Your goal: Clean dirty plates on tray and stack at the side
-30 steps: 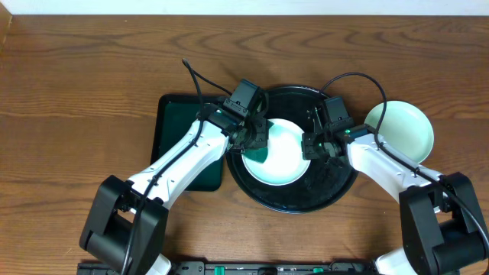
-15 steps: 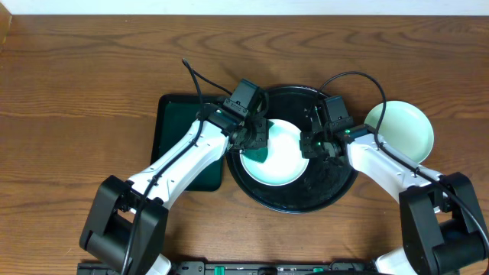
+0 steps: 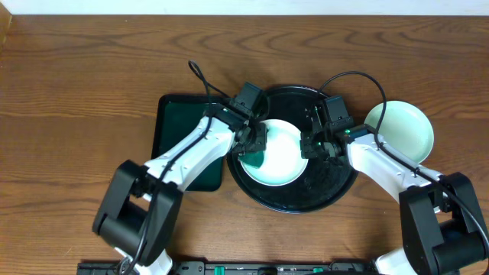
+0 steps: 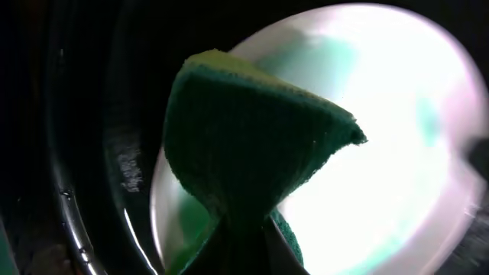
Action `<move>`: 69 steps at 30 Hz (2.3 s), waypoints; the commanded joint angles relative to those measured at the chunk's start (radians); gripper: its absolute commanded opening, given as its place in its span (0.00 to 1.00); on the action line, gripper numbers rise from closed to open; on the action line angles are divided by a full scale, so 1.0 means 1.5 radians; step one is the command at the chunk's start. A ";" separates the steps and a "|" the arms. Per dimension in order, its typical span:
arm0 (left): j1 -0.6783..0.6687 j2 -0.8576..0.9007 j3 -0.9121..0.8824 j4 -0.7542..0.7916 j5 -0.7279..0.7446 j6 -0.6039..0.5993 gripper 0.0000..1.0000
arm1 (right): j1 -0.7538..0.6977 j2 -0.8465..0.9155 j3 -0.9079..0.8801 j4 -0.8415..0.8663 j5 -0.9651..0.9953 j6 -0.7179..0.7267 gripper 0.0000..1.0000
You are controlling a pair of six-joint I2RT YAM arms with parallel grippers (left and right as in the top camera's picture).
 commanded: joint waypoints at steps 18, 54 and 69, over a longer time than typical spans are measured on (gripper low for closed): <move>-0.035 0.090 -0.003 0.023 0.171 -0.023 0.07 | 0.009 0.004 -0.002 -0.001 -0.006 0.001 0.01; -0.036 0.005 -0.007 -0.003 -0.063 -0.025 0.07 | 0.009 0.004 -0.002 0.000 -0.009 0.001 0.01; -0.037 0.115 -0.007 0.035 0.018 -0.034 0.07 | 0.009 0.004 -0.002 0.000 -0.009 0.001 0.01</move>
